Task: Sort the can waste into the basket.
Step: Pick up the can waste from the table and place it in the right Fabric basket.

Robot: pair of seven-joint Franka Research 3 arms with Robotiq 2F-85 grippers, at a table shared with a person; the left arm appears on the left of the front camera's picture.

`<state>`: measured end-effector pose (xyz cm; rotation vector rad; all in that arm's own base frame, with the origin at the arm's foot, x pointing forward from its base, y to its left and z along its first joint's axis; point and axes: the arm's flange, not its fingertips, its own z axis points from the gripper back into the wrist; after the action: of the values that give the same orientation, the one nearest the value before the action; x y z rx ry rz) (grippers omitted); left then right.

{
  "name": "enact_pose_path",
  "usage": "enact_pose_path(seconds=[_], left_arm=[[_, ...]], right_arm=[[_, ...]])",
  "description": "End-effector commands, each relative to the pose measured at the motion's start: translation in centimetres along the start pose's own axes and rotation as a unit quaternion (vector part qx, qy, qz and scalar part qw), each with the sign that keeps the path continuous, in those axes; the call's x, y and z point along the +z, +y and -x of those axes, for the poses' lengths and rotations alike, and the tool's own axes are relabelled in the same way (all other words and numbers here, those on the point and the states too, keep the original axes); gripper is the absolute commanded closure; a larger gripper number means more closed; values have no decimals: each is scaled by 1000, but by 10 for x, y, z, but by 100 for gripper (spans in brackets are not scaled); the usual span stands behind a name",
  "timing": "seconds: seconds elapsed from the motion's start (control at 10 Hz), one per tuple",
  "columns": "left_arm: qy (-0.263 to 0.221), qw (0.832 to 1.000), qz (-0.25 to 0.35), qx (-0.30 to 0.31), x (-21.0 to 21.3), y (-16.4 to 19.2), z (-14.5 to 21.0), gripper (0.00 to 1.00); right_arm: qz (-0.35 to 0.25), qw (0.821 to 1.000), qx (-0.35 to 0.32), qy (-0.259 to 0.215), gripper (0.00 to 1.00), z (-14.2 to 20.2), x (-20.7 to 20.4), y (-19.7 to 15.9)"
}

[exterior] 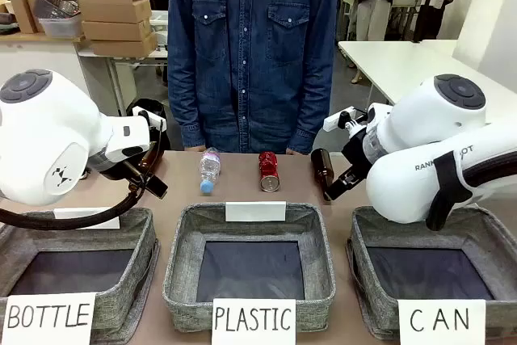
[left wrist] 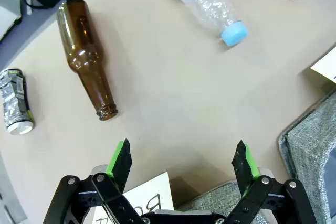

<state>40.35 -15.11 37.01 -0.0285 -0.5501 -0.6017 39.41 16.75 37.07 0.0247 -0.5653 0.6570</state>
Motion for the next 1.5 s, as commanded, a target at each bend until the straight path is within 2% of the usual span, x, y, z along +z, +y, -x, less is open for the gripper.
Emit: enact_pose_path(seconds=[0.0,0.9,1.0,1.1,1.2,1.3,1.4], left_arm=[[0,1000,0,0,0,0,0,0],[0,1000,0,0,0,0,0,0],[0,1000,0,0,0,0,0,0],[35,998,-52,-29,55,10,3,0],[-25,997,-61,-39,114,17,14,0],[-78,992,-89,-40,164,21,30,0],[-147,984,-98,-34,193,19,44,0]], right_arm=[[0,1000,0,0,0,0,0,0],[0,1000,0,0,0,0,0,0],[27,998,-11,54,0,0,25,-7],[-3,999,-31,43,0,4,72,-20],[10,999,-35,39,0,12,119,-26],[9,1000,-26,0,0,21,162,-27],[16,999,-17,-45,0,30,191,-22]])
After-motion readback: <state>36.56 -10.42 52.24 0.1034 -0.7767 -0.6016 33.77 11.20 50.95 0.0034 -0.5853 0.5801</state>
